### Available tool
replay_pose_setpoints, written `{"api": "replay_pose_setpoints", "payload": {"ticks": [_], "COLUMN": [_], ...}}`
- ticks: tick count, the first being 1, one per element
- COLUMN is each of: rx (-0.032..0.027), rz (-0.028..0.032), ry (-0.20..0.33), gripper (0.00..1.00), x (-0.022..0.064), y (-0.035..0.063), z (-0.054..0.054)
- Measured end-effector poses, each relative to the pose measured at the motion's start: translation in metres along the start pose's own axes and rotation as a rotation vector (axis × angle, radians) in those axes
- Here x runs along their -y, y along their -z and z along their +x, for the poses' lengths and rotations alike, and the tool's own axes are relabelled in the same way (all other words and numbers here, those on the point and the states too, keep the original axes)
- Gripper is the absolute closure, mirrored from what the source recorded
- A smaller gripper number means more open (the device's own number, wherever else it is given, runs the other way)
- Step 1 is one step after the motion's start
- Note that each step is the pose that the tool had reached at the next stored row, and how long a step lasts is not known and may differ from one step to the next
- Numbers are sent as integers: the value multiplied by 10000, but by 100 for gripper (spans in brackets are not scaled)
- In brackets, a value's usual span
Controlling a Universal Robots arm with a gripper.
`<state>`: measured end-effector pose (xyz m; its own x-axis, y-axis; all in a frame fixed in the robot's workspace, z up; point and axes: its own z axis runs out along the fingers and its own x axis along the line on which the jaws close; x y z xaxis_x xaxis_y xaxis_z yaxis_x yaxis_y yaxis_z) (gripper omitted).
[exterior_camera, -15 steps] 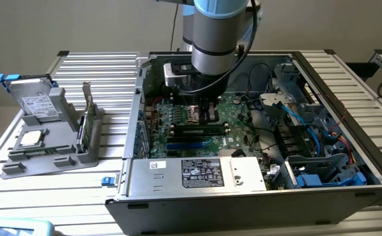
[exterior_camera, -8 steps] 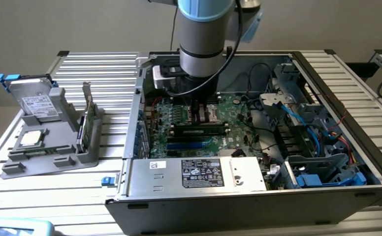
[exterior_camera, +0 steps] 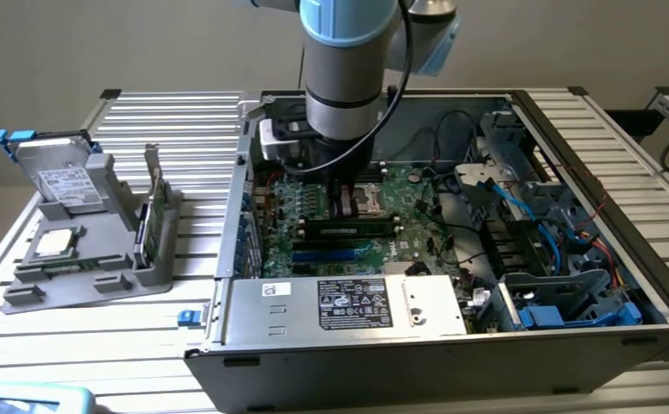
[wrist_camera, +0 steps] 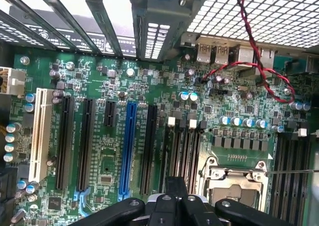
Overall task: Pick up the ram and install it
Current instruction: 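Press down the ram until it locks into place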
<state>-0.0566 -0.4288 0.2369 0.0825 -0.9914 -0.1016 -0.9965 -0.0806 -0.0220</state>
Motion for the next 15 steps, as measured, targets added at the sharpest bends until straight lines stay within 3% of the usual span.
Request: {"api": "replay_pose_setpoints", "payload": {"ticks": [4,10,15], "rx": [63,67,71], "rz": [11,47,119], "ry": [0,4,13], "gripper": [89,89,89], "x": [-16,-62,-127], "y": [-14,-60,-124], "z": [11,20,22]}}
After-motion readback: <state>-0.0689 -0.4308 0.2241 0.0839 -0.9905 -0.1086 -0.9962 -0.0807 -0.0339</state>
